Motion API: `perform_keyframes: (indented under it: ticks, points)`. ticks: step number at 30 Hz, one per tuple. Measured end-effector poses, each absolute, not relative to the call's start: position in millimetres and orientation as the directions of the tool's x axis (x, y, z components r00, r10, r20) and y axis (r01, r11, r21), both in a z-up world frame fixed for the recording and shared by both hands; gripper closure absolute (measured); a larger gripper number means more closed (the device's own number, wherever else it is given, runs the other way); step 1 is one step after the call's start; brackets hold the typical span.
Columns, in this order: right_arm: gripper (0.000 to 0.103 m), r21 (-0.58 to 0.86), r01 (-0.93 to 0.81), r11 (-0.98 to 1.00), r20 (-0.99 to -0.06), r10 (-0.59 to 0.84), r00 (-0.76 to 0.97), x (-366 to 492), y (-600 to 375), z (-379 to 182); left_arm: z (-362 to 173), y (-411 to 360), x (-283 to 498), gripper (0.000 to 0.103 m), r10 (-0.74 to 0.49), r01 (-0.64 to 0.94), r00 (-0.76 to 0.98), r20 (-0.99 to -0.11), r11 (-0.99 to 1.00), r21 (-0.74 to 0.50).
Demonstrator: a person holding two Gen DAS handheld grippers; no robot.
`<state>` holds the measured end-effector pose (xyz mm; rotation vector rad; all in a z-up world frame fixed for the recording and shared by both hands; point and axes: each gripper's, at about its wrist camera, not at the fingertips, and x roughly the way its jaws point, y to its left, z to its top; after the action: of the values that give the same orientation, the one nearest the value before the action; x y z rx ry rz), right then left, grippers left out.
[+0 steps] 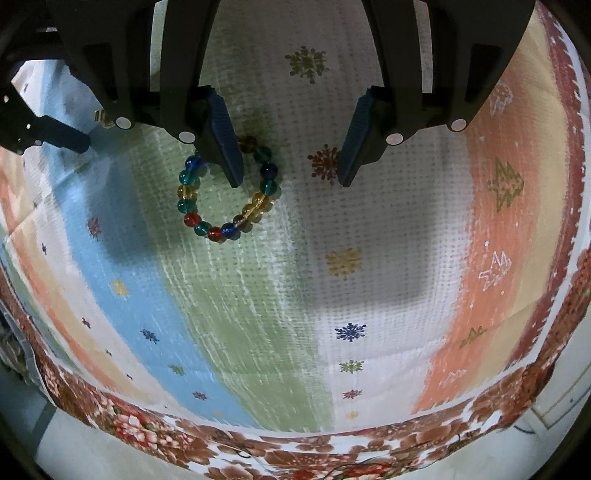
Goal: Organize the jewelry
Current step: 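Close left tool on the bead bracelet while right tool grasps the gold earring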
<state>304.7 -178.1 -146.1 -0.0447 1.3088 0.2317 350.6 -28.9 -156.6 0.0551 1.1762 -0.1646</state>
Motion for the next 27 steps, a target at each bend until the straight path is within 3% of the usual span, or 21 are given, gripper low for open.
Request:
perform_keyframes:
  ticks: [2,4,10,16,27]
  points:
    - [0.049,0.090,-0.196,0.976,-0.961,0.137,0.241,305.1,-177.7,-146.9,-157.3,-28.7,350.5,0.053,-0.093,0.160,0.376,-0.922,0.987,-0.035]
    - [0.053,0.090,-0.193,0.977,-0.961,0.136,0.240,306.2,-179.1,-147.7,-157.4,-26.7,350.6,0.070,-0.071,0.150,0.385,-0.920,0.989,-0.014]
    - [0.071,0.102,-0.187,0.977,-0.961,0.145,0.235,305.5,-183.0,-146.7,-157.9,-16.5,351.0,0.091,-0.052,0.134,0.394,-0.917,0.991,0.001]
    - [0.086,0.110,-0.189,0.976,-0.961,0.153,0.229,305.4,-183.9,-146.1,-157.5,-12.9,350.4,0.094,-0.058,0.132,0.402,-0.914,0.991,-0.005]
    - [0.090,0.122,-0.196,0.973,-0.956,0.169,0.240,299.2,-186.5,-135.7,-150.8,-8.4,346.1,0.094,-0.068,0.126,0.398,-0.915,0.992,-0.019]
